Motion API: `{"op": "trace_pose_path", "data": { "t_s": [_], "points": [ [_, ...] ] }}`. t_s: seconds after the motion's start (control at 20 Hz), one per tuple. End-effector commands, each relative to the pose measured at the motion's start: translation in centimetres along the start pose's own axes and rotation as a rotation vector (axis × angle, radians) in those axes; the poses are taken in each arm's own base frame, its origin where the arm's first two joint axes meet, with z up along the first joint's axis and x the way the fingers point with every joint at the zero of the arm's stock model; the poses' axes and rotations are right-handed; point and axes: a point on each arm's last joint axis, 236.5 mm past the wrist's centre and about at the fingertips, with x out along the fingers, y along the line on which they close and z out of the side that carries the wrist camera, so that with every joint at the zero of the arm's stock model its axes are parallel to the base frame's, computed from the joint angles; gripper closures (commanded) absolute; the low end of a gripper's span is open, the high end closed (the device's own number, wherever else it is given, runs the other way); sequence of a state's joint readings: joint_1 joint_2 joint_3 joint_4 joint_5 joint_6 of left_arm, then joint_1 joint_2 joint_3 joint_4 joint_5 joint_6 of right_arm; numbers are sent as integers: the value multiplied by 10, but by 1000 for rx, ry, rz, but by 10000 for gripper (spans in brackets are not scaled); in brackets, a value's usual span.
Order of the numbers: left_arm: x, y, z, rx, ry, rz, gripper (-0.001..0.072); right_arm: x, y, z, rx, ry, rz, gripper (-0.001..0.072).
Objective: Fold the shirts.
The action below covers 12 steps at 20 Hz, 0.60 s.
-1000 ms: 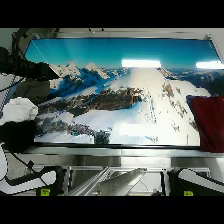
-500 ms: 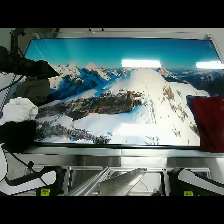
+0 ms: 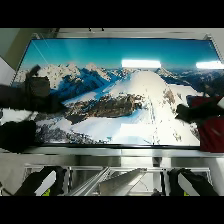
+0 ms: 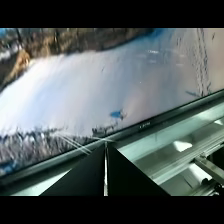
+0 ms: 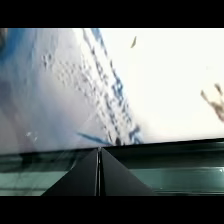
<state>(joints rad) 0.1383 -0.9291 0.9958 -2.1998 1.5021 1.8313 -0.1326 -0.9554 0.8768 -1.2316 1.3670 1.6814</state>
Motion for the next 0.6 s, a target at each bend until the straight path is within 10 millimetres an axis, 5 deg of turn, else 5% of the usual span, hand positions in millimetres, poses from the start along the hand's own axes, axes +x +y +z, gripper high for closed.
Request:
{"op": "trace_pose_path", "data": {
  "t_s": [0.0, 0.2, 0.55],
  "points": [
    [26, 6, -62, -72, 49, -8, 694, 34, 3, -51, -67, 43, 12, 696],
    [28, 7, -72, -61, -16, 9, 693, 30, 1, -70, -82, 112, 8, 694],
    [25, 3, -78, -41, -44, 14, 694, 30, 1, -70, -82, 111, 8, 694]
  ]
}}
